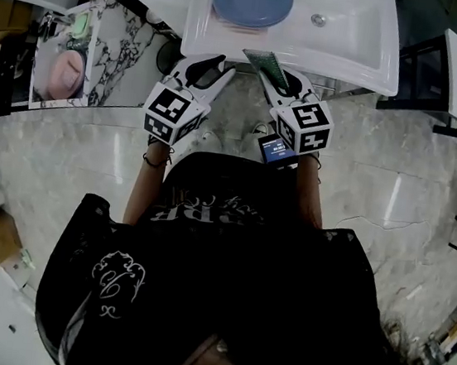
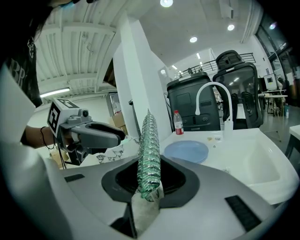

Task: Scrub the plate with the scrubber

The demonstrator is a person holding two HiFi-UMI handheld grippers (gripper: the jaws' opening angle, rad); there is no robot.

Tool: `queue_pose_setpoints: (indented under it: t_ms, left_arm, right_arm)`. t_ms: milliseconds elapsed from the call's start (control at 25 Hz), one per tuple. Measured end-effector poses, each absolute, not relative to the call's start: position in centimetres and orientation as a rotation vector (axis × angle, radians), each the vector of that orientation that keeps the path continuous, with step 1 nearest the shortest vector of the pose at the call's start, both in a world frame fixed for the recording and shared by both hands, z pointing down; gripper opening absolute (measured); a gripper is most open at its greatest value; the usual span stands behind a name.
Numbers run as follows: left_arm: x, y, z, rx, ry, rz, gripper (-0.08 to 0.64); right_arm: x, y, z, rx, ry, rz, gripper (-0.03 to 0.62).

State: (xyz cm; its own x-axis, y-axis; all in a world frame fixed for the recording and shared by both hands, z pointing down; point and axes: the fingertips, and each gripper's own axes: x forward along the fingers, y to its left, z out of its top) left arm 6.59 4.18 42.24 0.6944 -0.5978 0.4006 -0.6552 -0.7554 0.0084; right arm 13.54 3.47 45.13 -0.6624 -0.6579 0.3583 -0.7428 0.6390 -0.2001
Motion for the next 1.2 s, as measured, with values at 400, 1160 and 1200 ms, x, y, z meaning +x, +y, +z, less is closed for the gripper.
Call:
queue_pose_setpoints:
  t_ms: [400, 1160, 1200]
  left_arm:
    - [-0.2, 8.4, 41.7, 2.82, -0.93, 0.577, 0.12]
    - [-7.0, 16.8, 43.4, 2.922, -0.68, 0.498, 0.12]
    - [-7.0, 17.0, 43.4, 2.927, -0.675, 0.495, 0.12]
  right_arm:
    - [8.4, 6.7, 44.6, 1.324, -2.581, 0.54, 0.086]
    - [1.2, 17.5, 45.0, 1.535, -2.444, 0.54, 0.086]
    - [1.3, 17.7, 44.9, 1.542, -2.438, 0.532, 0.086]
